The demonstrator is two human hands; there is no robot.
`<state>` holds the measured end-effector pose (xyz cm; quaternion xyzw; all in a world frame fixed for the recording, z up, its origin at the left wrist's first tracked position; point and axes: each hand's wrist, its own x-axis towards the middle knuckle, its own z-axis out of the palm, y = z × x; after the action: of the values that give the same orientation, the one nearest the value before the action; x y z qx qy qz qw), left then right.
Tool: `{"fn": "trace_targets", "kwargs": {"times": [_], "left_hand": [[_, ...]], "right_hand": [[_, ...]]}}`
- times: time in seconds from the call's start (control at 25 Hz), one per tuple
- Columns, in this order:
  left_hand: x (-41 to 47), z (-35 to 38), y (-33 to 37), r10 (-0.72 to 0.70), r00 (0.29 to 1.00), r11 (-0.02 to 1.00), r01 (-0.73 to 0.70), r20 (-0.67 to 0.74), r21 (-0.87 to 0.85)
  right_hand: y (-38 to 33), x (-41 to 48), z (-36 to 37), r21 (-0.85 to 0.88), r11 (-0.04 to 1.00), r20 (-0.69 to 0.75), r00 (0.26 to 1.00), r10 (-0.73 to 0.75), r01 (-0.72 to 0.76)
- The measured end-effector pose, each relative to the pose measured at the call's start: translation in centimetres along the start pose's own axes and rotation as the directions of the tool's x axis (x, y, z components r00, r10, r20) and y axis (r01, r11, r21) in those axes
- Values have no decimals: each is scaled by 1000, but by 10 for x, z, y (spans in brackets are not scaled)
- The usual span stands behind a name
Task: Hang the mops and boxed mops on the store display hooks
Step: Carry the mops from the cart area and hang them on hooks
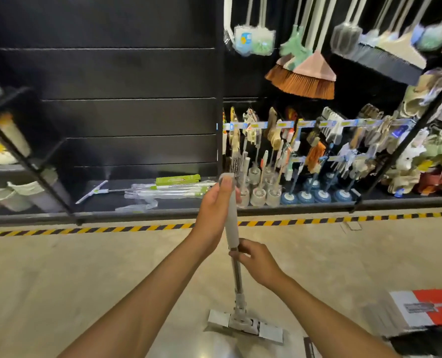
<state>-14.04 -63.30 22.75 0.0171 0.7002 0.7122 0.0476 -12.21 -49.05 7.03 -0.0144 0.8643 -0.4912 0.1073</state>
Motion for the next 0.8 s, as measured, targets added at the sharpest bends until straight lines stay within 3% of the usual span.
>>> {"fn": "trace_targets", "kwargs": {"times": [0.16, 0.32, 0.44, 0.8], "left_hand": [[19, -73, 2, 77, 997, 994, -77, 8, 80], [47, -134, -16, 66, 998, 972, -65, 3, 224], [84, -171, -23, 68, 995, 943, -41, -71, 330], [208, -264, 30, 195, 936, 914, -66, -292, 399]], "right_hand": [[-34, 48, 32, -56, 995, 103, 992, -77, 83], [-68, 108, 61, -58, 982, 193, 967, -166, 180], [-98, 163, 84, -32, 969, 265, 937, -227, 243], [-199, 324, 117, 81, 931, 380, 852, -360, 357]]}}
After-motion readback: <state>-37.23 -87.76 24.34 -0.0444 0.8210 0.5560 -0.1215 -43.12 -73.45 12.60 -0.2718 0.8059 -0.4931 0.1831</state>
